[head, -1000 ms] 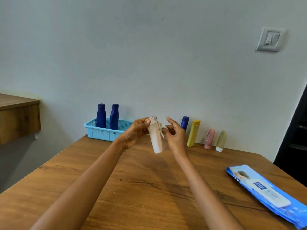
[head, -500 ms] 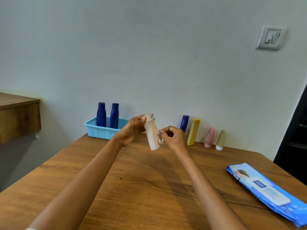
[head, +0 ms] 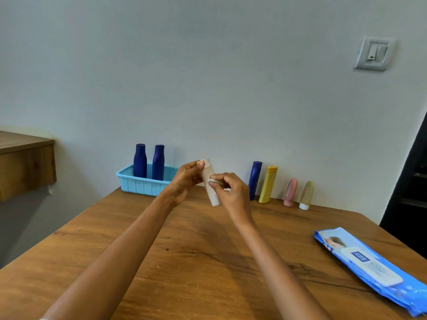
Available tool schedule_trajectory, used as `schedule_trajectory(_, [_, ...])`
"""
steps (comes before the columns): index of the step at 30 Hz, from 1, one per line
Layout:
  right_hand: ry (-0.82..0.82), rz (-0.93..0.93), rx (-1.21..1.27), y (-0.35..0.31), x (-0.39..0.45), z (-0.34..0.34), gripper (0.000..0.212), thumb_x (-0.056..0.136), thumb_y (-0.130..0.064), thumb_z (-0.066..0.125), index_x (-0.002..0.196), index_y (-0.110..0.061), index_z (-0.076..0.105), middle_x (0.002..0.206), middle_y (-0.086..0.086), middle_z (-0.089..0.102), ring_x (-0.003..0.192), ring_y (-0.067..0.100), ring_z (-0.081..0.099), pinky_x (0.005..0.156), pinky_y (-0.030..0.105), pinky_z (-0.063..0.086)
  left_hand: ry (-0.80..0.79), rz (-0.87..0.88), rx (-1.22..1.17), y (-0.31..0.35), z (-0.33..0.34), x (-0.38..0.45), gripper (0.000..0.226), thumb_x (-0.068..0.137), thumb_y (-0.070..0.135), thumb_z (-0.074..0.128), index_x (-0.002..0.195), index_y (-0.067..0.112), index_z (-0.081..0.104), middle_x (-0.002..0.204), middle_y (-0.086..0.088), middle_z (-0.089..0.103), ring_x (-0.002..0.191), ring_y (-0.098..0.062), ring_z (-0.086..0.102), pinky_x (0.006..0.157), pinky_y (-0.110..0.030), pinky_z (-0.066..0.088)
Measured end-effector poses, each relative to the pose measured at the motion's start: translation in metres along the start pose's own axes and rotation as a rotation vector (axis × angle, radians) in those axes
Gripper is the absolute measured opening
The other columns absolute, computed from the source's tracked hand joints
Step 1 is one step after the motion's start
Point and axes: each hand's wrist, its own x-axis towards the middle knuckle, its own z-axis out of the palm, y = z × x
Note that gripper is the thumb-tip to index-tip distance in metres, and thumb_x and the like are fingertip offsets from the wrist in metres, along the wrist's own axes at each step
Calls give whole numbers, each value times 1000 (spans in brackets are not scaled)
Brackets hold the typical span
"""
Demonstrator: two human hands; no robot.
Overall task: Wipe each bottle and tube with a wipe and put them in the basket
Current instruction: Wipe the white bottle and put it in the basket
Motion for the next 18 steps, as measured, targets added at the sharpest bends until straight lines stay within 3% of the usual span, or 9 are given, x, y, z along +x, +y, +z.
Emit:
schedule_trajectory(4, [-107, 99, 6, 9, -9, -1, 18, 82, -24, 71, 98, -17, 68, 100, -4, 68, 93, 3, 61, 70, 7, 49, 88, 32, -51, 0, -14, 0, 47, 77, 37, 57, 115, 10, 59, 107, -8, 62, 100, -20, 58, 88, -32, 49])
schedule_trajectory(7, [-127, 50, -10, 9, -9, -1, 20, 81, -23, 72, 98, -14, 70, 101, -2, 68, 94, 5, 62, 73, 11, 51, 105, 25, -61, -2, -15, 0, 48, 76, 40, 59, 115, 11, 58, 107, -7, 62, 104, -24, 56, 90, -34, 48])
schedule_trajectory(11, [-63, -29, -45, -2, -4, -2, 18, 81, -21, 72, 97, -12, 71, 94, -1, 64, 86, 5, 60, 68, 10, 48, 27, 1, -10, -2, -3, -1, 74, 63, 58, 74, 115, 8, 59, 100, -6, 65, 93, -17, 61, 83, -26, 51])
schedule_trajectory(15, [16, -76, -121, -10, 1, -5, 16, 82, -18, 71, 96, -11, 69, 98, 2, 63, 93, 11, 58, 74, 10, 43, -83, -18, 25, -3, 8, -2, 37, 82, 39, 59, 104, 9, 61, 87, -2, 66, 84, -13, 62, 80, -24, 51])
schedule_trajectory(18, [60, -90, -161, -16, 3, -4, 17, 82, -21, 71, 96, -12, 67, 97, 1, 64, 96, 11, 54, 74, 6, 37, -108, -19, 44, -1, 12, -3, 32, 83, 36, 56, 100, 9, 62, 87, -3, 67, 84, -13, 64, 82, -25, 51])
